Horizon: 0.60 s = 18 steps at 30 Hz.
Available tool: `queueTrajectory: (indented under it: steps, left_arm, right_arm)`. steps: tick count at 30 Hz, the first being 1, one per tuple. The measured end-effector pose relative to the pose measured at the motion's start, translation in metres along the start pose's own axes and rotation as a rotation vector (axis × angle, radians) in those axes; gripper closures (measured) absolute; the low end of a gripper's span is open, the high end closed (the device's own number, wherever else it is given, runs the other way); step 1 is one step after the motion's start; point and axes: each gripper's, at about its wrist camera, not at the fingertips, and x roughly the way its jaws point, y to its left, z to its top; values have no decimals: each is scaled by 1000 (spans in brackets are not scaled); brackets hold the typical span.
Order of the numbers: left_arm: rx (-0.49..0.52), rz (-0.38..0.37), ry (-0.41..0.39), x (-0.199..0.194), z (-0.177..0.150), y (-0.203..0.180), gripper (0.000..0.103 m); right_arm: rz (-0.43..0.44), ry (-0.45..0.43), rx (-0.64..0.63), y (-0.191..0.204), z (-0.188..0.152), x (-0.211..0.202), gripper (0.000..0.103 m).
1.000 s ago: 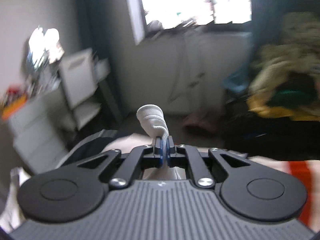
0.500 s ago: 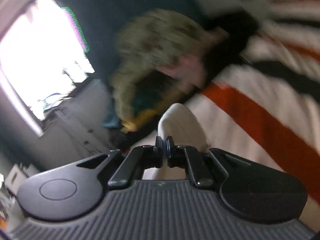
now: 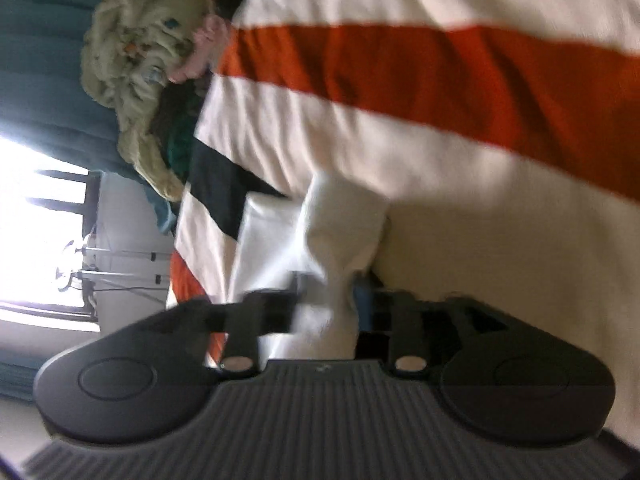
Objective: Fold clothes
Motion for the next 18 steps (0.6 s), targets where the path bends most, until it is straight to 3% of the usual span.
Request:
queueTrajectory:
  steps: [1, 5, 8, 11, 13, 15, 18]
  left_arm:
    - [-24, 8, 6, 3, 5, 4, 8]
    - [-109, 31, 22, 19, 21, 22, 9]
    - [-179, 52, 51, 42, 27, 35, 23]
    - [-236, 32, 75, 60, 34, 49, 29]
    - [-233, 38, 88, 68, 41, 54, 46]
    - [-189, 53, 84, 72, 47, 54, 65]
    - [-129, 73, 83, 65, 55, 49, 82]
  right_arm:
    - [-11, 20, 24, -4, 0, 2, 43]
    - [-13, 15, 47, -6, 0, 10, 42]
    - [-25, -20, 26, -5, 4, 15, 44]
    - [-51, -52, 31, -9, 12, 21, 61]
    - [-72, -60, 25, -14, 16, 24, 83]
    - [-61, -84, 32, -14, 15, 19, 89]
    - [-44, -120, 43, -14, 13, 13, 96]
